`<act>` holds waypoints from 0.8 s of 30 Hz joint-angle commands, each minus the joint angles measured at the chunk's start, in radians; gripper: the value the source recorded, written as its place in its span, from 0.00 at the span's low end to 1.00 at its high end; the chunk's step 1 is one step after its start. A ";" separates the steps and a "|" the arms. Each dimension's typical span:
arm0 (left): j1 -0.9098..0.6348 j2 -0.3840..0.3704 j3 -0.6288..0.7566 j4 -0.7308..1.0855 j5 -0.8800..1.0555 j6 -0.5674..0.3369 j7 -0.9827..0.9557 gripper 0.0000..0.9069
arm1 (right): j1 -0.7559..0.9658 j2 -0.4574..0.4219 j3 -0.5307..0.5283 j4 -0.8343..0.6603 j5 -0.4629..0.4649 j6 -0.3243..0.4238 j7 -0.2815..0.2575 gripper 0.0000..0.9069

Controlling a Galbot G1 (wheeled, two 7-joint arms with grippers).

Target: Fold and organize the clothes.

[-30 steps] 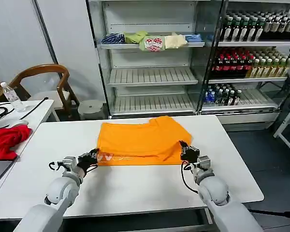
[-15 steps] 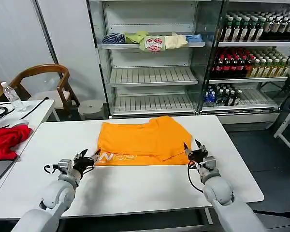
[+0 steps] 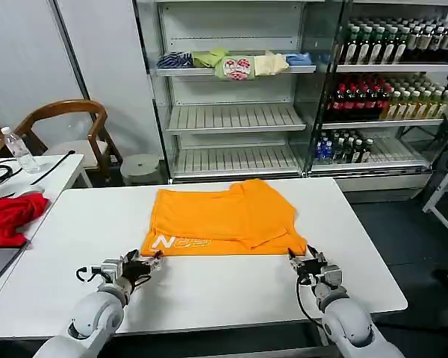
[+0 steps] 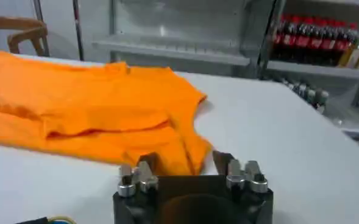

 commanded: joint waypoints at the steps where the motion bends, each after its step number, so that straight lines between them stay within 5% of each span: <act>1: 0.004 -0.005 0.014 0.016 -0.007 0.011 -0.033 0.00 | -0.008 0.003 0.002 -0.017 0.014 -0.013 -0.006 0.00; 12: 0.042 0.004 0.005 -0.036 0.011 -0.016 -0.021 0.00 | -0.046 -0.023 0.010 0.059 0.014 -0.015 0.002 0.00; 24: 0.502 0.019 -0.163 -0.358 0.092 -0.024 -0.051 0.00 | -0.421 -0.094 0.108 0.349 -0.103 0.009 0.017 0.00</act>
